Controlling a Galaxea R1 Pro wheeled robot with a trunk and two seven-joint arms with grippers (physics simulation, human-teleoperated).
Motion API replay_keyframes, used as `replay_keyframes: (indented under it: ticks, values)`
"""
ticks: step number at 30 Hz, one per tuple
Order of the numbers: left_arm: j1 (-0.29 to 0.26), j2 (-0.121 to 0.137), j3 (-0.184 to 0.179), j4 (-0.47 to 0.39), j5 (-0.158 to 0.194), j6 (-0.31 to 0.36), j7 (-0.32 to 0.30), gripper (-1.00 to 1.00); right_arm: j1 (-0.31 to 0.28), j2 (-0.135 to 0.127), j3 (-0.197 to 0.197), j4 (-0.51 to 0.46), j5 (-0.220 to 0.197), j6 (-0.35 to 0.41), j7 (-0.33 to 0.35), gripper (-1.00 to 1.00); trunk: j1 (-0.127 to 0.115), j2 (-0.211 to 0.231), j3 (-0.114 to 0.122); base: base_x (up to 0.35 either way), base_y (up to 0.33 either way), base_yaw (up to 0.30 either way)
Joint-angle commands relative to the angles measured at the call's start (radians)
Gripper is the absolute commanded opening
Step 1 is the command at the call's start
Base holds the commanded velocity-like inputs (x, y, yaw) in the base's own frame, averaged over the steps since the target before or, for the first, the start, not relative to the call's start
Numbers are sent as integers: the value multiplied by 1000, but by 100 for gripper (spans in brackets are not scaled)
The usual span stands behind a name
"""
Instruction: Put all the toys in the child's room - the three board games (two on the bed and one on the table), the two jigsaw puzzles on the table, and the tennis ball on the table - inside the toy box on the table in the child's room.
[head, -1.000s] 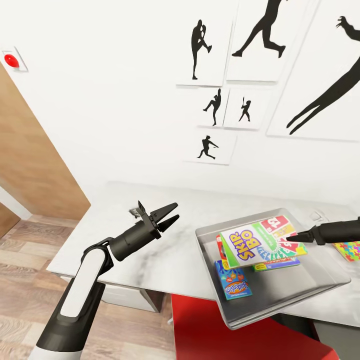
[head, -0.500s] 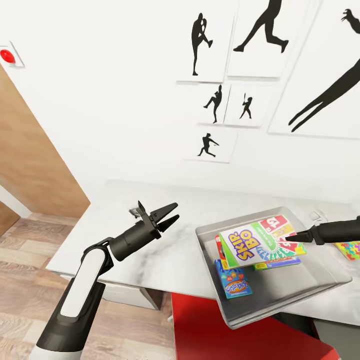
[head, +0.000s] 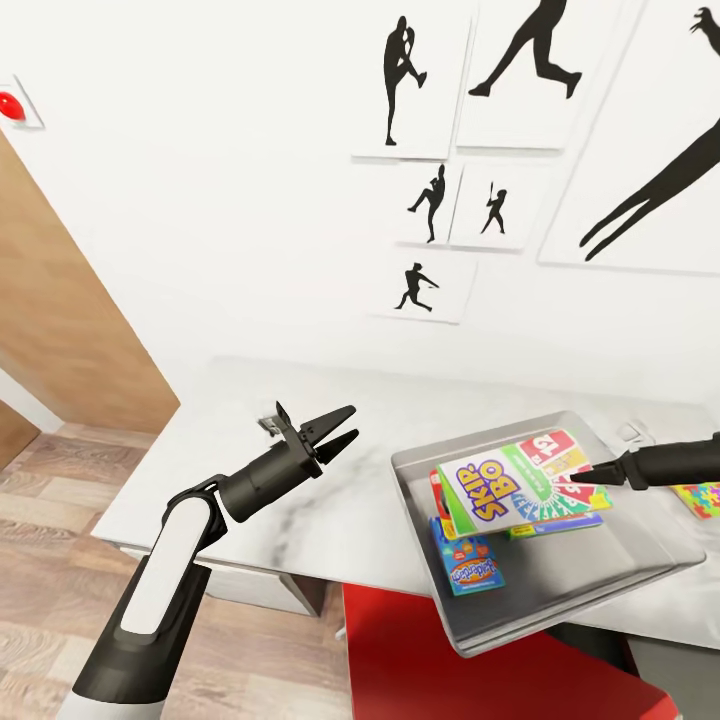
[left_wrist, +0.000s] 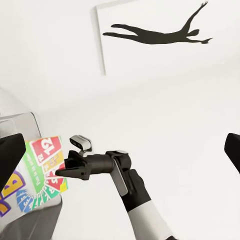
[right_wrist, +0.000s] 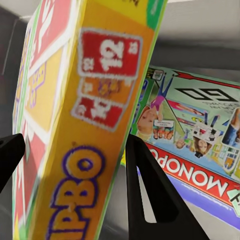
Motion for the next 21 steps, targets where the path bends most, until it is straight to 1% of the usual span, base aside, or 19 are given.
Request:
replay_keyframes:
  ticks: [1, 11, 21]
  values:
    - [-1, -1, 1, 0, 0, 4, -2, 100, -1, -1, 3, 0, -5, 15, 5, -100, 1, -2, -2, 0, 0, 0]
    - [-1, 0, 1, 0, 0, 4, -2, 100, 4, 0, 7, 0, -7, 16, 9, -100, 1, -2, -3, 0, 0, 0]
    - [-1, 1, 1, 0, 0, 4, -2, 100, 4, -1, 6, 0, -5, 15, 9, -100, 1, -2, -15, 0, 0, 0]
